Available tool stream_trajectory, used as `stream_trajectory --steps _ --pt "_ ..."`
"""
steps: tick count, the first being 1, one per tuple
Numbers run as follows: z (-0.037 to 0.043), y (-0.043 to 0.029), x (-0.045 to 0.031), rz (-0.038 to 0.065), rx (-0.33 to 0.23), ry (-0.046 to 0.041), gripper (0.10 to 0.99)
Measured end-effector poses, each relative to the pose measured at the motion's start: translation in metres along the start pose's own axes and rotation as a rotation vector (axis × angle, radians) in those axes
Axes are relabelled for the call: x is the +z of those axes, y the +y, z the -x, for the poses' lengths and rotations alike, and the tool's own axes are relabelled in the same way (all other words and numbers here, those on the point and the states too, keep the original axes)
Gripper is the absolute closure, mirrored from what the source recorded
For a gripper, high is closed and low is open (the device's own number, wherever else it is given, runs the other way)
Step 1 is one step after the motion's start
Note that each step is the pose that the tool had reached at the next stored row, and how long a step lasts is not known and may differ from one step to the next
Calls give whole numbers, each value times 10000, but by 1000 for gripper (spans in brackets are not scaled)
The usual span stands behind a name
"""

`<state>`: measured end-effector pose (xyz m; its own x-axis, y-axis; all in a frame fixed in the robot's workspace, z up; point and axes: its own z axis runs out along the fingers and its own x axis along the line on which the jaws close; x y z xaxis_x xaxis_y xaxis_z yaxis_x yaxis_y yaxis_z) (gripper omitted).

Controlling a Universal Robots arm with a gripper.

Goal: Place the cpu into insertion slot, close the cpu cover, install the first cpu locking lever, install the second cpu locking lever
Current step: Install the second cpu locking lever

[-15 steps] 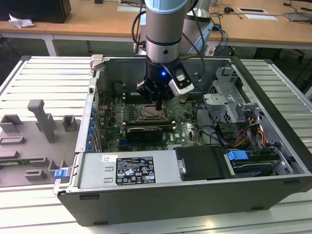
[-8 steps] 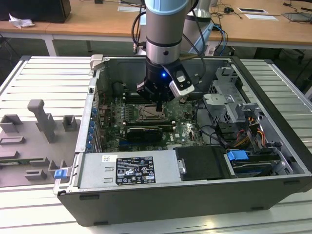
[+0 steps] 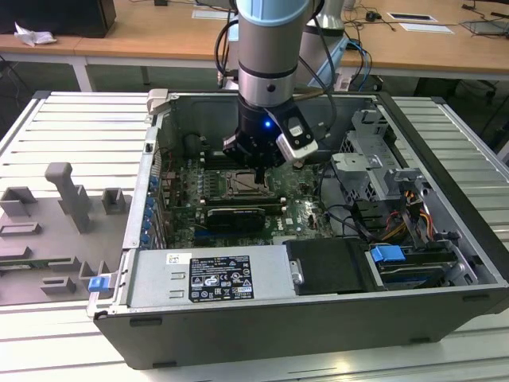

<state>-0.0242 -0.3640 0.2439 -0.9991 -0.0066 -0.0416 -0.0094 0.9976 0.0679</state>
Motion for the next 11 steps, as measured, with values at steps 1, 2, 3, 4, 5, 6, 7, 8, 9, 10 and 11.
stream_trajectory --steps 1,2,3,4,5,6,7,8,9,10,11 --pt "0 -6 0 0 0 1 980" --pt "0 -14 -1 -1 0 1 980" --pt "0 -24 -2 1 0 0 980" --pt "0 -46 -3 241 11 3 980" --pt "0 -53 -3 462 20 6 980" --pt "0 -60 -4 614 27 9 980" --pt "0 -73 -4 704 31 15 980" --pt "-1 -80 -3 705 31 15 980" --pt "-1 -83 0 707 33 15 980" --pt "-1 -86 4 708 33 14 980" --pt "-1 -91 6 706 33 15 980"
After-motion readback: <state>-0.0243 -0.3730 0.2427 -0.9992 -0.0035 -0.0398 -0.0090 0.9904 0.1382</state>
